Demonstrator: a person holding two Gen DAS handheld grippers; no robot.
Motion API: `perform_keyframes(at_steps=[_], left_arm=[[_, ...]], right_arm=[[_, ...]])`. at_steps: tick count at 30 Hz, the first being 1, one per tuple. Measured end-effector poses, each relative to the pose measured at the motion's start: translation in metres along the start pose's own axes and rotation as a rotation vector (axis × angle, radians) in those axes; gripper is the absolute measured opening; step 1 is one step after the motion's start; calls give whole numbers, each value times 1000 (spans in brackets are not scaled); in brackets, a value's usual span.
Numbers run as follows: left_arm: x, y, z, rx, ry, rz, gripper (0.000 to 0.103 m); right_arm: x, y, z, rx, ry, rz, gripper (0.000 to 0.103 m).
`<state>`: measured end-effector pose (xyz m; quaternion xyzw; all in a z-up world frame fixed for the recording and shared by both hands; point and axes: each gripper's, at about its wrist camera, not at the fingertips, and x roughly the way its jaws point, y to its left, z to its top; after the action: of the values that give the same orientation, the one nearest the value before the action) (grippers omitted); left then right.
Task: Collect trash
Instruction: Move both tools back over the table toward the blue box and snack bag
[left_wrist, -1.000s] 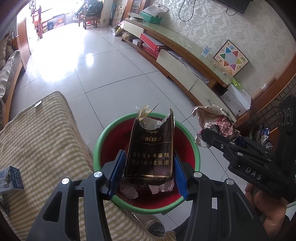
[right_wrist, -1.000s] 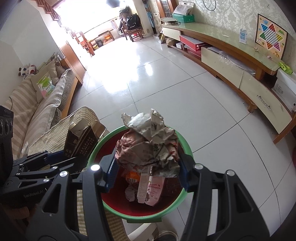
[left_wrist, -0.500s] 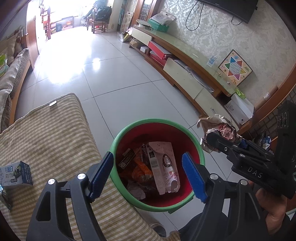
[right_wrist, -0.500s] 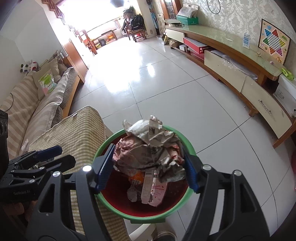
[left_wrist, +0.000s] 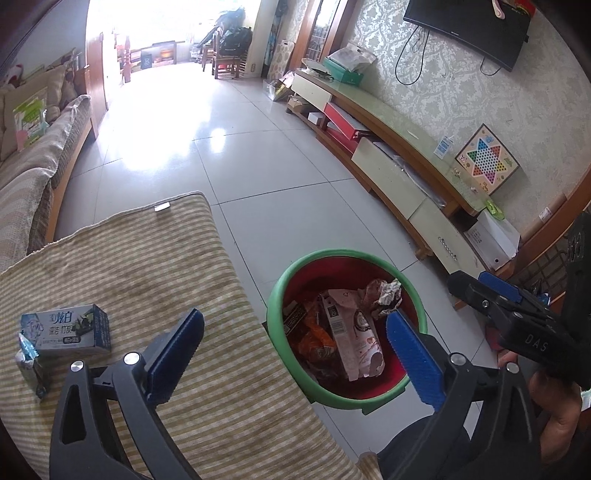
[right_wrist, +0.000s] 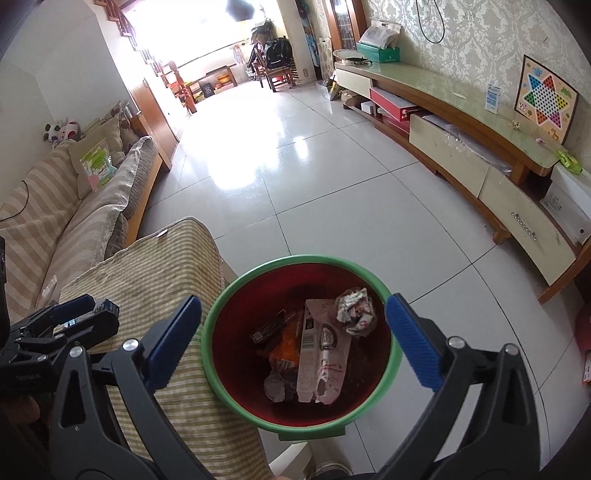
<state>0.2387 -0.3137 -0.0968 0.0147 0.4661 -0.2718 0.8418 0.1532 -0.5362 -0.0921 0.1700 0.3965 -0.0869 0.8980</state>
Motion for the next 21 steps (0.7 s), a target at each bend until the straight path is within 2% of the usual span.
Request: perform_keyframes(at_steps=[9,21], left_arm=[[-53,47,-18,-55,-66,37,95],[-134,139,-65,-181,-159,140,95]], right_arm=[[-22,55,-2,-76,-28,22,98],[-34,163,-21,-215,-29,103,98]])
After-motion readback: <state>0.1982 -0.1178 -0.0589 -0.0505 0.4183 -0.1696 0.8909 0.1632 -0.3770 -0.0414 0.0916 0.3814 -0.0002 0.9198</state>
